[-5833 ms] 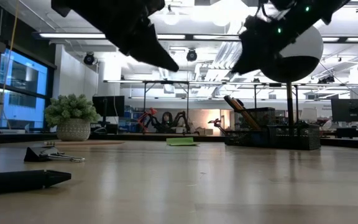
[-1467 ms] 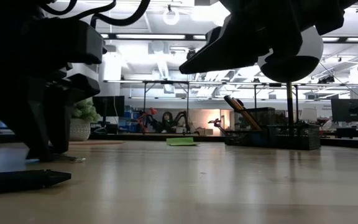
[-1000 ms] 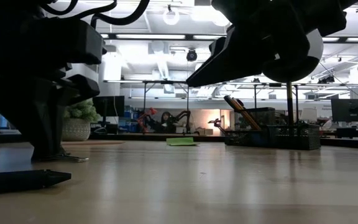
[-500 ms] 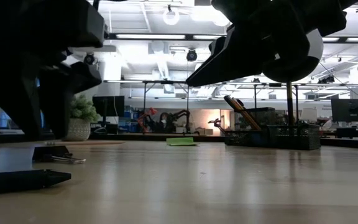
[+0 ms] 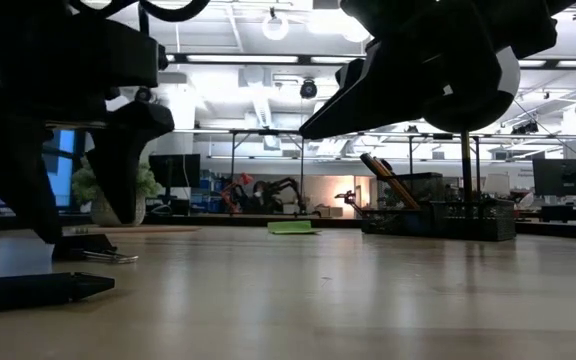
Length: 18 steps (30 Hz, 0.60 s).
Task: Pick and place office supplies into organizer
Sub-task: Put the black binder clip into the black desk organizer
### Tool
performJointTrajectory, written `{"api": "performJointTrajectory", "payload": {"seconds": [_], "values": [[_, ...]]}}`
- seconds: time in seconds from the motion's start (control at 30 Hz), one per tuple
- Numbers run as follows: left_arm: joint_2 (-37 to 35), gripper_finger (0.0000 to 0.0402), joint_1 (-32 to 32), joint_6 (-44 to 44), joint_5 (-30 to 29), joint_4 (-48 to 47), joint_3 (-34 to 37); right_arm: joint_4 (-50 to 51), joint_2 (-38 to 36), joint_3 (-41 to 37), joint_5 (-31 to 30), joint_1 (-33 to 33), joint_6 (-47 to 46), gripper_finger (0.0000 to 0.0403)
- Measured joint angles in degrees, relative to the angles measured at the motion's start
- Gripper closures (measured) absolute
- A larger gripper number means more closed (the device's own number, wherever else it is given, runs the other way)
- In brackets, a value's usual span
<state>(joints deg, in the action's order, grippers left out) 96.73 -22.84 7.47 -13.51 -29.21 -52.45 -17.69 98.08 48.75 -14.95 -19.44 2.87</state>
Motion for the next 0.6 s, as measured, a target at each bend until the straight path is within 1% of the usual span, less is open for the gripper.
{"api": "performJointTrajectory", "payload": {"seconds": [0.07,0.2,0.27,0.37,0.53,0.6], "values": [[0.0,0.012,0.0,-0.2,0.2,0.3,0.0,0.1,0.0,0.0,0.4,0.0,0.0,0.0263],[0.0,0.0123,0.0,-0.9,4.1,0.3,0.0,0.0,0.0,0.0,0.4,0.0,0.1,0.0263],[0.0,0.0129,0.0,-1.0,4.9,0.3,0.0,0.0,0.0,0.0,0.4,0.0,0.1,0.0263],[0.0,0.0144,0.0,-1.2,4.9,0.7,0.0,0.0,0.0,0.0,0.4,0.0,0.1,0.0263],[0.0,0.0169,0.0,-1.5,2.0,1.6,0.0,-0.1,0.0,0.0,0.4,0.0,0.0,0.0263],[0.0,0.0177,0.1,-1.5,1.9,1.6,0.0,-0.1,0.0,0.0,0.4,0.0,0.0,0.0263]]}}
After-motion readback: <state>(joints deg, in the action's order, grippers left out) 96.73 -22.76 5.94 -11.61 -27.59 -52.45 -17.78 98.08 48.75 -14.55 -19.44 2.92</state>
